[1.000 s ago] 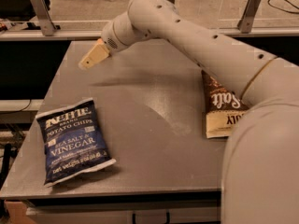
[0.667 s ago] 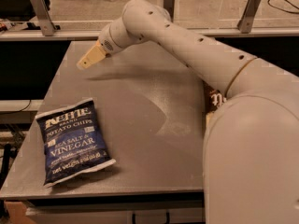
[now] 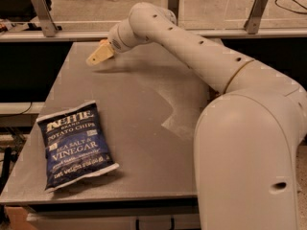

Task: Move orange near blue chip bag

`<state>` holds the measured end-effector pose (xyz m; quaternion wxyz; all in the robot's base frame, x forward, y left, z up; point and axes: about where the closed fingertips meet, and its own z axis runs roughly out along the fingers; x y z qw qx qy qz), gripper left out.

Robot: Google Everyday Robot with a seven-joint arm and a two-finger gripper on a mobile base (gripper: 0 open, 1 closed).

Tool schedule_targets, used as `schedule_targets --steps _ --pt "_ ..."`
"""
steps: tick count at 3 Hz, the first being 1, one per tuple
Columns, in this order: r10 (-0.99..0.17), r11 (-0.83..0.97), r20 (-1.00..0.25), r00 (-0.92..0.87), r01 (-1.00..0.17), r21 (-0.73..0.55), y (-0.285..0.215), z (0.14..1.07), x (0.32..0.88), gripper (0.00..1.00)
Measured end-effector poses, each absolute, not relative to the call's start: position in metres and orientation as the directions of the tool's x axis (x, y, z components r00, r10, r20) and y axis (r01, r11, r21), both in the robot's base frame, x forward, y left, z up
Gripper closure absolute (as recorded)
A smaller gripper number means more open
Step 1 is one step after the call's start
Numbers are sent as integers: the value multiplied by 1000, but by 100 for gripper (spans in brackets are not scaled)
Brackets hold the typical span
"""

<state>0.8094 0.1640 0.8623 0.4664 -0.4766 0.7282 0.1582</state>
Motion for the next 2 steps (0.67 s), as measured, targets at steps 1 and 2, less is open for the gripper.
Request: schedule_targets --steps 1,2 --pt "-537 513 -831 -145 -839 -185 158 852 818 16" --pt "-524 521 -836 -162 -837 -164 153 849 821 38"
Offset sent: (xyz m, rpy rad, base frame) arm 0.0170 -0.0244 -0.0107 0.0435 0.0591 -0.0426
